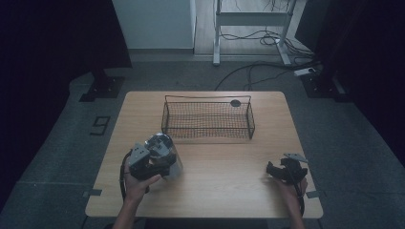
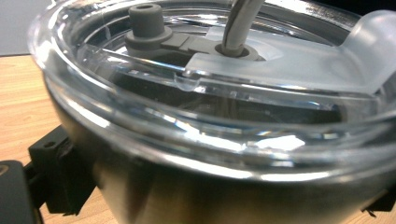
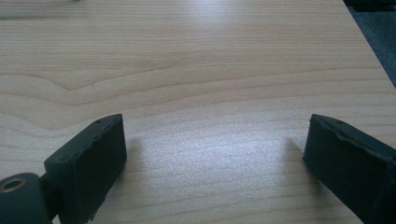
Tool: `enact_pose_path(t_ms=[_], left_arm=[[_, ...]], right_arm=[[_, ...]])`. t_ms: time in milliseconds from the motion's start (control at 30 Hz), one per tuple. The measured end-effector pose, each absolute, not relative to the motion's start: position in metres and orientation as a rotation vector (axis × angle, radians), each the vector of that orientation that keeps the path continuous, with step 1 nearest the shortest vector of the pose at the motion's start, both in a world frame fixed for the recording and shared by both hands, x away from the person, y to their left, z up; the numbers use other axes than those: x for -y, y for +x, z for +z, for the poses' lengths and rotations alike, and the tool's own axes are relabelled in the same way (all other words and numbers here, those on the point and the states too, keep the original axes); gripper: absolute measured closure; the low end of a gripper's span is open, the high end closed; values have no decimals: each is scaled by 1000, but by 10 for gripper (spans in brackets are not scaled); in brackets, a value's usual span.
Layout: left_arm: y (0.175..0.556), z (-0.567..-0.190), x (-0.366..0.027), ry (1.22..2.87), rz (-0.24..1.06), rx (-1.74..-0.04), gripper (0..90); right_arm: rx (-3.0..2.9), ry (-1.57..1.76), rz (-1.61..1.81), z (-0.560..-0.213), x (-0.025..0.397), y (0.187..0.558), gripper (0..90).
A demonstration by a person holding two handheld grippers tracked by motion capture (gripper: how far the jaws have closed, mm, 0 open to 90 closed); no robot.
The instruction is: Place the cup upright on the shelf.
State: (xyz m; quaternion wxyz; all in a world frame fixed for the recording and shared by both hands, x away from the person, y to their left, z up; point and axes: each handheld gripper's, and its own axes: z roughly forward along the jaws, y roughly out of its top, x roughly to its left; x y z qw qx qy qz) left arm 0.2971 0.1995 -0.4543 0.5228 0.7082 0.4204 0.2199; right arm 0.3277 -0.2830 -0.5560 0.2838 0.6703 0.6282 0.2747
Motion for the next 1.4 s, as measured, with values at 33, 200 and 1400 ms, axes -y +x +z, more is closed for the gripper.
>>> enact_pose_path(t_ms=[33, 200, 1400], left_arm=[[297, -453, -200, 1696, 528, -1006, 39], [298, -448, -200, 1685, 531, -1001, 39], [309, -424, -192, 1669, 499, -993, 39]], right_arm=[[-1682, 1795, 734, -556, 283, 328, 56], [-1681, 1795, 735, -556, 283, 328, 56], [-1680, 1796, 732, -556, 283, 328, 55]])
